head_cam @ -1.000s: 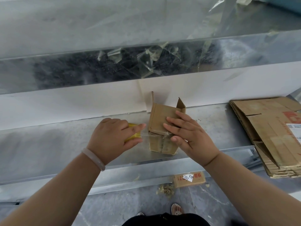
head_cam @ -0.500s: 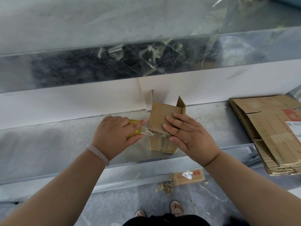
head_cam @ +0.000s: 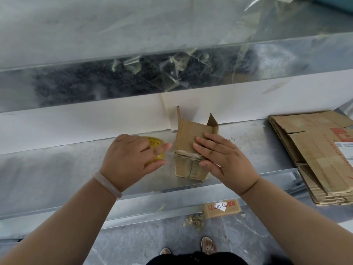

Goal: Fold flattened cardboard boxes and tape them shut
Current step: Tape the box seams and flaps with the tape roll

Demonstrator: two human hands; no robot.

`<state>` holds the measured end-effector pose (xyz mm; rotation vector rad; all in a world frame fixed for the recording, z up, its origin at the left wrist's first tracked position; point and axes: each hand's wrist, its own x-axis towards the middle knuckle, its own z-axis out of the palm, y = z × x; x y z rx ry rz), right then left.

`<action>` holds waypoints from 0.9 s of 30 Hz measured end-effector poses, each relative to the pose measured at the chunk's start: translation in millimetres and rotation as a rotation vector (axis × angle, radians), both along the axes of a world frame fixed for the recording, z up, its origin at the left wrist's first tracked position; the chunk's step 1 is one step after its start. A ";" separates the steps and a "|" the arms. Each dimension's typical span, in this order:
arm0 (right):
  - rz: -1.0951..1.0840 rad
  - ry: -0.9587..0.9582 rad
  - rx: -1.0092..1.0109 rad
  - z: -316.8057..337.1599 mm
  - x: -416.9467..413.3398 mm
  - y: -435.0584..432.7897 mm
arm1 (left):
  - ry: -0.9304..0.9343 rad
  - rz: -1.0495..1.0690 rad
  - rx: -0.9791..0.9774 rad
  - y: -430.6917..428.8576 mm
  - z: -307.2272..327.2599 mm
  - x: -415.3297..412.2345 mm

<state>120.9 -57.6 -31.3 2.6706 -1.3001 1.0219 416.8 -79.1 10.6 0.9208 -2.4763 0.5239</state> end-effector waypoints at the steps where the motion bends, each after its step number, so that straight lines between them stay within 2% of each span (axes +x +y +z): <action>1: 0.000 -0.006 0.005 -0.3 0.7 0.0 | -0.003 -0.001 0.000 -0.5 -0.5 0.6; 9: 0.008 -0.052 0.013 -0.3 3.1 2.3 | -0.008 0.057 0.038 -10.9 -12.3 -7.0; 14: -0.012 0.037 0.009 0.6 4.9 3.4 | 0.001 0.079 0.049 -15.8 -19.5 -11.7; 27: -0.255 0.201 -0.088 24.9 20.7 11.0 | -0.031 0.146 0.160 -15.6 -15.0 -24.2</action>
